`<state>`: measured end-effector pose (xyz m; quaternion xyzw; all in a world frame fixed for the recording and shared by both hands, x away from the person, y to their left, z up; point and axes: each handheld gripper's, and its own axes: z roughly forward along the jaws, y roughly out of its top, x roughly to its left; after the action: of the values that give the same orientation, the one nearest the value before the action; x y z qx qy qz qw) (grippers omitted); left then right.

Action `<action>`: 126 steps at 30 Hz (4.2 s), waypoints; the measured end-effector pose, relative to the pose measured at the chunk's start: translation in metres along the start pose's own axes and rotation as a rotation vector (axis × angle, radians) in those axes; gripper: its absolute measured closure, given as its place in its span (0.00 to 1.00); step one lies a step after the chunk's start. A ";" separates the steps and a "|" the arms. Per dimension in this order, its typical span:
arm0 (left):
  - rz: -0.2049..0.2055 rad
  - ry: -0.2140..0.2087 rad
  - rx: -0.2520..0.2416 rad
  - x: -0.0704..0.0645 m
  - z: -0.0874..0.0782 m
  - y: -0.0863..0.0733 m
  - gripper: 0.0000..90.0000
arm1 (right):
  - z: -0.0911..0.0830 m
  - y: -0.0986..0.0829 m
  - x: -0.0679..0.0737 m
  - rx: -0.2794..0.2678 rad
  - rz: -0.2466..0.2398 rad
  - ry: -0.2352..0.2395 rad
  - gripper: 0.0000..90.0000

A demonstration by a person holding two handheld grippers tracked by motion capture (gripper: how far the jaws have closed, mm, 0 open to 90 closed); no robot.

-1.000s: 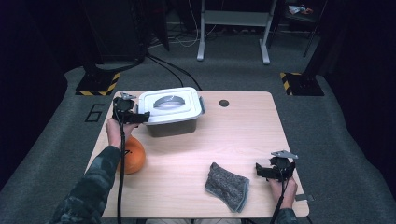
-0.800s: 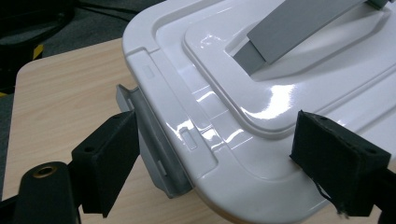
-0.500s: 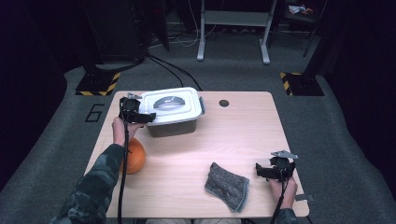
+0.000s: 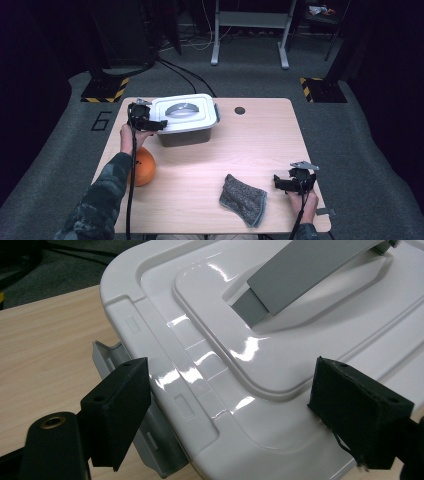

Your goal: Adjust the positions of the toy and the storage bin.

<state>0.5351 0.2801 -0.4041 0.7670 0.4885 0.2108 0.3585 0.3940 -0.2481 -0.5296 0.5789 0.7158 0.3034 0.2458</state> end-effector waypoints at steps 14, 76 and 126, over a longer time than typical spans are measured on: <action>0.055 -0.063 0.028 -0.016 0.009 0.009 0.19 | 0.000 0.000 0.000 0.000 0.000 0.000 0.00; 0.079 -0.030 0.010 -0.058 0.003 -0.014 0.30 | 0.000 0.000 0.000 -0.001 0.001 0.000 0.00; 0.233 -0.123 0.093 -0.162 -0.001 -0.161 0.00 | 0.000 0.012 -0.002 0.016 0.003 0.059 0.04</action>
<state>0.3678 0.1776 -0.5205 0.8458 0.3824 0.1807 0.3252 0.4022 -0.2486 -0.5212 0.5728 0.7242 0.3152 0.2194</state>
